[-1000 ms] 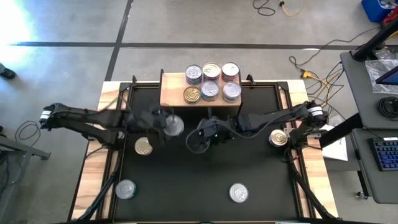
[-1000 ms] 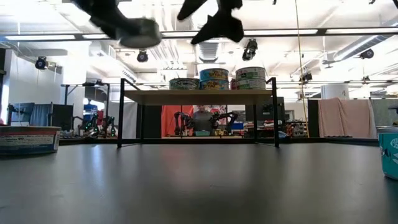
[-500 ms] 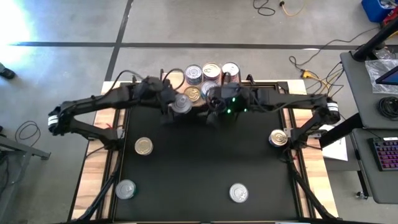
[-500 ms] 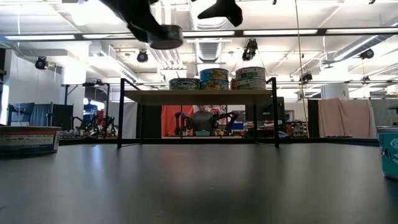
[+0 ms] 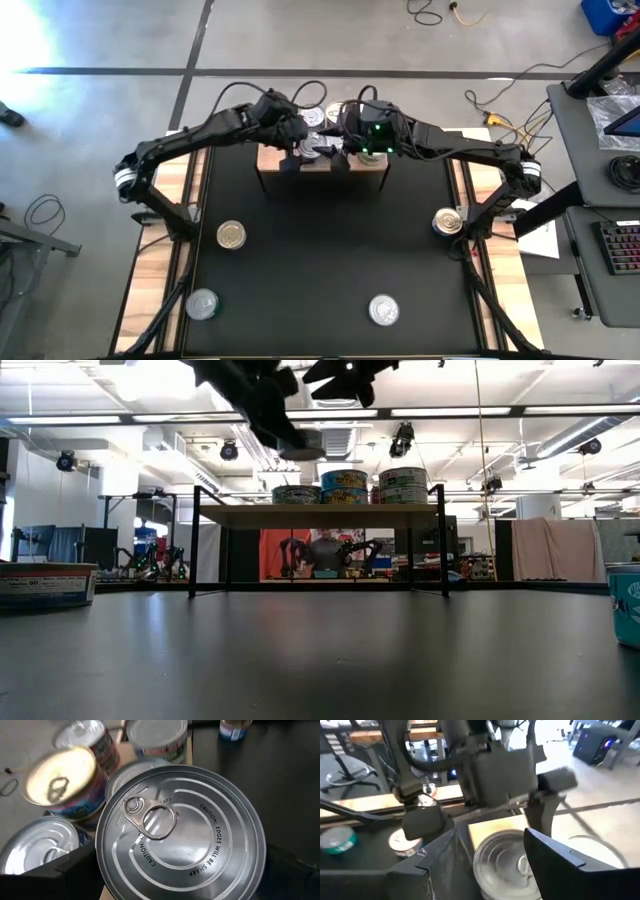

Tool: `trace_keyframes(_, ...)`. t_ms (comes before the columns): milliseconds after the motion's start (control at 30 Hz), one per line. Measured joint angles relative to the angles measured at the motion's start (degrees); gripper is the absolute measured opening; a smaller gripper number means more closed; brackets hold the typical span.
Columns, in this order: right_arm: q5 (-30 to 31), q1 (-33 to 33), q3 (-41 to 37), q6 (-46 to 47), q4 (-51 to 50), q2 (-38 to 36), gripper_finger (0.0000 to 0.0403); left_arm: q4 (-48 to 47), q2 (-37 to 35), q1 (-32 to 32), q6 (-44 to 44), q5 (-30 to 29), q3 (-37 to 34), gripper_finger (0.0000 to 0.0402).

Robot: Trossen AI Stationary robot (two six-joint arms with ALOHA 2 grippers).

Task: Stack canned seafood by type on shelf
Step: Stack the green tuna can on top of the other green tuna can on the shelf

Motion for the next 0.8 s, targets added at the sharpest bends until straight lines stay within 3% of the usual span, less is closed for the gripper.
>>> trace_keyframes(267, -3.89, -3.23, 0.44, -5.35, 1.66, 3.49, 0.0219, -3.28, 2.98, 1.14, 1.33, -1.11, 0.54, 0.0375)
trace_keyframes(467, -8.32, -3.42, 1.41, -7.85, 2.69, 7.4, 0.0219, -1.82, 3.93, 1.25, -5.94, -5.17, 0.49, 0.0375)
trace_keyframes(800, -8.88, -6.01, 3.91, -11.14, 2.67, 11.14, 0.0219, -2.8, 4.45, 1.21, -14.95, -6.16, -1.24, 0.0375)
